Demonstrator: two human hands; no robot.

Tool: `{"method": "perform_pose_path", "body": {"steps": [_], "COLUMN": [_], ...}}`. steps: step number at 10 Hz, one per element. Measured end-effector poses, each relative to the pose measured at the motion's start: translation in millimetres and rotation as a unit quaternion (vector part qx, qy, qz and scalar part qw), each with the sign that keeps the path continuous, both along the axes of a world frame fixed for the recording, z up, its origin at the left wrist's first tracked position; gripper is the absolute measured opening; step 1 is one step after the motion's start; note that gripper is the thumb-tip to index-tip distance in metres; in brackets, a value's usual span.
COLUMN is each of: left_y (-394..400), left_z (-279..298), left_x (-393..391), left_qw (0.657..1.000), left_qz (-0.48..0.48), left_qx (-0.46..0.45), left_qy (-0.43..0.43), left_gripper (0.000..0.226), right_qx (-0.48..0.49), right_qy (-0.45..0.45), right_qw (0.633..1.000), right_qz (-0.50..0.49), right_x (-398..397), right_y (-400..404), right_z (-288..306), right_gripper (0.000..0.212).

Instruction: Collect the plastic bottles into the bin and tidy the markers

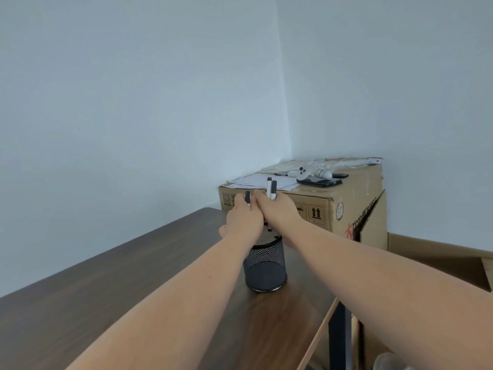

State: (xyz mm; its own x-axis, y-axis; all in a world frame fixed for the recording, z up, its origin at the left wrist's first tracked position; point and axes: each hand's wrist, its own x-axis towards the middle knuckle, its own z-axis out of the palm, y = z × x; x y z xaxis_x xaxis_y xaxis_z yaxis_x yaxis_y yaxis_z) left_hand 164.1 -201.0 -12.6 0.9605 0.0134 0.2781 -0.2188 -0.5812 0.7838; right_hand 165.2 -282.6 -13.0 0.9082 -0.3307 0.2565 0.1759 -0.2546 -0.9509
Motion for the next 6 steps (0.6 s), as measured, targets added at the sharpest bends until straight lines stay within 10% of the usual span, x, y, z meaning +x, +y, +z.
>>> {"method": "perform_pose_path", "body": {"steps": [4,5,6], "left_y": [7.5,13.5,26.5], "left_z": [-16.4,-14.3,-8.1], "left_x": [14.6,10.8,4.5], "left_qw": [0.998,0.997,0.991], "left_qz": [-0.031,-0.025,0.009], "left_qx": [0.013,0.058,0.131], "left_qy": [0.045,0.032,0.024], "left_gripper": [0.046,0.081,0.109], "right_qx": [-0.024,-0.063,-0.193], "right_qy": [-0.002,-0.006,0.034], "right_qw": [0.998,0.998,0.979], "right_qz": [0.055,0.024,-0.052], "right_x": [1.0,-6.2,-12.2], "right_y": [-3.5,-13.6,-38.0], "right_z": [-15.7,-14.4,-19.8], "right_gripper": [0.041,0.085,0.074]}}
